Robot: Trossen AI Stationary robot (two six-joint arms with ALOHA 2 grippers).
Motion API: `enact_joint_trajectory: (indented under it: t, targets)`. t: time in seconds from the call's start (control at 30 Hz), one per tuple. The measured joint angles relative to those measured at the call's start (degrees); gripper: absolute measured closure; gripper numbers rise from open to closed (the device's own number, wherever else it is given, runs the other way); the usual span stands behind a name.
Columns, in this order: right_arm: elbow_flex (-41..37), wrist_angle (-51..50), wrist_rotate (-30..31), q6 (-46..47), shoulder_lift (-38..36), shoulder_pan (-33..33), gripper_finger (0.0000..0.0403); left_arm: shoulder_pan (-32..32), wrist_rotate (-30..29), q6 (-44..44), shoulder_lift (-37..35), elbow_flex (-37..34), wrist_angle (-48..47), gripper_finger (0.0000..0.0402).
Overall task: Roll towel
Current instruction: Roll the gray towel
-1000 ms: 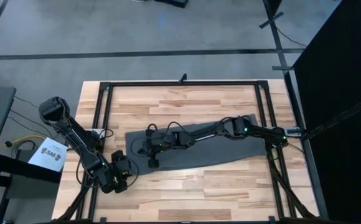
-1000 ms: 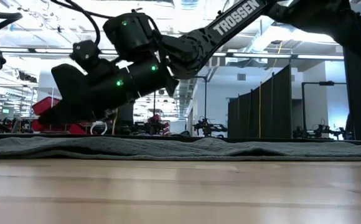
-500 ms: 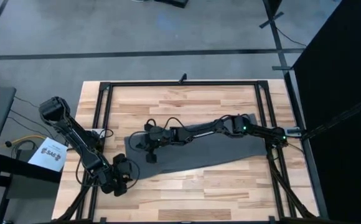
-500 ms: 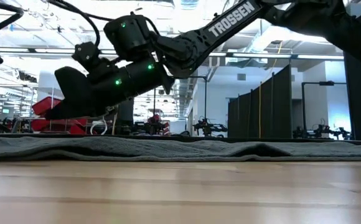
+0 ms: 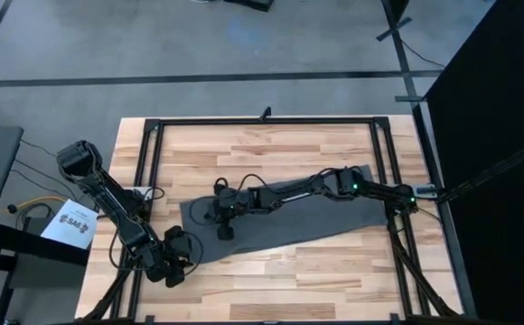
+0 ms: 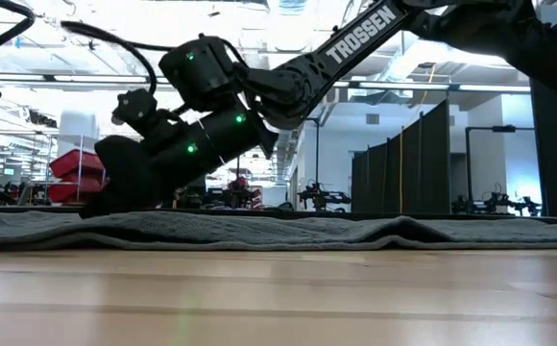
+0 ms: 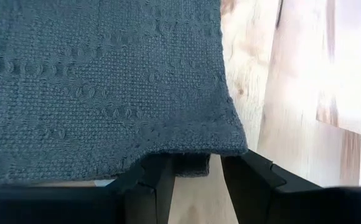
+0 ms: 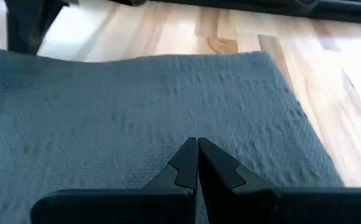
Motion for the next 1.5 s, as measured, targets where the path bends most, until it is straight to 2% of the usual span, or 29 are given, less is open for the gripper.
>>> enact_joint_trajectory:
  t: [0.07, 0.17, 0.23, 0.3, 0.43, 0.53, 0.6, 0.7, 0.8, 0.97, 1.17, 1.5]
  targets:
    - [0.0, 2.9, -0.6, 1.6, 0.0, 0.1, 0.0403, 0.0, 0.0, 0.3, 0.0, 0.0, 0.0, 0.0287]
    - [0.1, 11.5, -6.3, 5.8, 0.5, 0.8, 0.0403, 0.0, -0.3, 0.5, 0.0, 0.0, 0.0, 0.0287]
    - [0.3, 16.8, -5.4, 4.7, 1.5, 1.9, 0.0403, 0.0, -0.5, 0.5, 0.0, 0.0, -0.1, 0.0287]
    - [0.3, 17.8, -3.3, 3.1, 2.0, 2.4, 0.0403, 0.0, -0.9, 0.7, 0.0, 0.0, -0.3, 0.0287]
    - [1.9, 18.8, -0.7, 3.0, 3.0, -0.7, 0.0403, 0.0, -1.1, 0.9, 0.0, 0.0, -0.3, 0.0287]
    - [6.6, 21.5, -0.1, 3.3, 4.6, -2.5, 0.0403, 0.0, -1.6, 1.7, 0.0, 0.0, -0.4, 0.0287]
    - [11.6, 20.7, -1.0, 3.4, 7.3, -2.8, 0.0403, 0.2, -2.0, 1.8, 0.0, 0.0, -1.0, 0.0287]
    - [15.8, 11.6, -3.2, 3.6, 8.7, -3.5, 0.0403, 0.4, -2.1, 1.7, 0.0, 0.0, -0.9, 0.0287]
    - [16.1, 6.4, -3.4, 0.3, 8.0, -3.9, 0.0403, 0.4, -2.1, 1.2, -0.1, 0.0, -1.0, 0.0287]
    - [15.9, 2.3, -6.0, 0.8, 7.3, -2.4, 0.0403, 0.4, -2.2, 1.6, -0.1, 0.0, -1.9, 0.0287]
    - [14.5, 1.2, -6.1, 1.0, 8.7, -0.9, 0.0403, 0.4, -2.2, 1.6, -0.1, 0.1, -2.3, 0.0287]
    - [13.8, -1.5, -2.8, 1.2, 9.3, -2.2, 0.0403, -0.2, -2.2, 0.1, -0.1, 0.1, -1.5, 0.0287]
